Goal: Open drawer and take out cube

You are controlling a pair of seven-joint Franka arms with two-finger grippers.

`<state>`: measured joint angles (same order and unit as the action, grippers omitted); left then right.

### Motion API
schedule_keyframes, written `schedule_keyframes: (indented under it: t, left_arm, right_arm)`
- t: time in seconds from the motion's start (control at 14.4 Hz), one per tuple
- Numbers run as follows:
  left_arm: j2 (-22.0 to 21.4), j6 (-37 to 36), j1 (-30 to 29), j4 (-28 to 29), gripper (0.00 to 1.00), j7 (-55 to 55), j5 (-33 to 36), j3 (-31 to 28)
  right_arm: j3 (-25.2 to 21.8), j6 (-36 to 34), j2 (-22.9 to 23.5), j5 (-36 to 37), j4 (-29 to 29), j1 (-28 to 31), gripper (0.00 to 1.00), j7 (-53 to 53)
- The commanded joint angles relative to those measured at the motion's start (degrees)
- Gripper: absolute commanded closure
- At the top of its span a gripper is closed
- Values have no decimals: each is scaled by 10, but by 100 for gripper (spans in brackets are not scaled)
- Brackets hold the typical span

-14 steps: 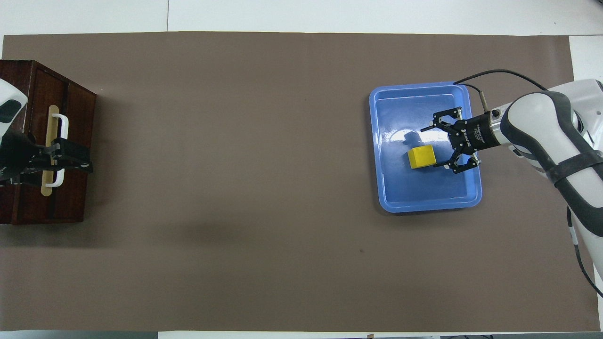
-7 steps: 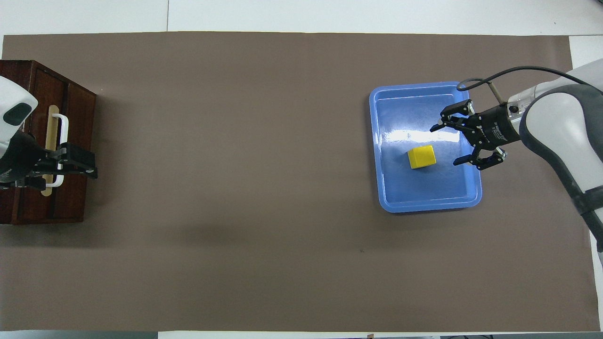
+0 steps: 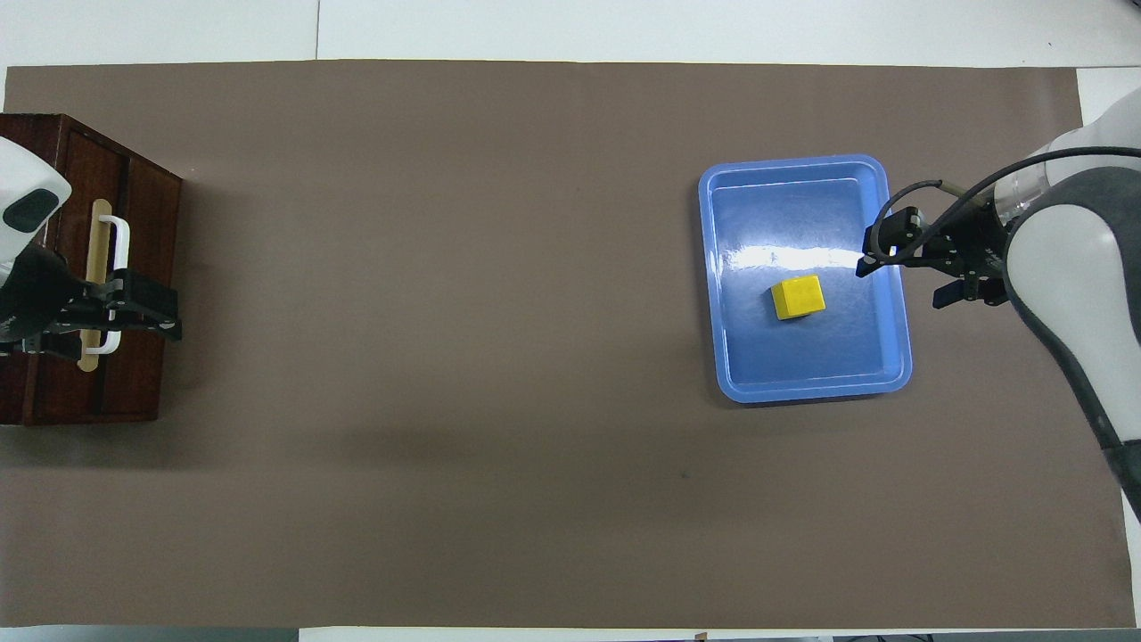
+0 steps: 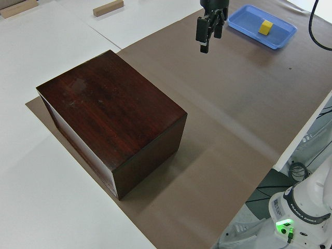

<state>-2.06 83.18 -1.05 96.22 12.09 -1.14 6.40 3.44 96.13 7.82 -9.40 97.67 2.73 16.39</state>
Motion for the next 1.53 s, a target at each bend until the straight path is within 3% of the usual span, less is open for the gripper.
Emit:
schedule_keyframes:
  t: [0.0, 0.28, 0.63, 1.46]
  left_arm:
    - [7, -9, 9, -13, 0, -8, 11, -5]
    - [4, -8, 9, -4, 0, -1, 10, -5]
    - [3, -5, 6, -8, 0, 1, 10, -6]
    - [3, 30, -1, -6, 0, 1, 10, -8]
  right_arm:
    - [3, -7, -21, 43, -8, -4, 0, -90]
    - [3, -3, -62, 53, -7, -4, 0, -217]
    - [3, -59, -110, 75, -6, -3, 0, -251]
    - [5, -36, -106, 95, -7, 5, 0, -241]
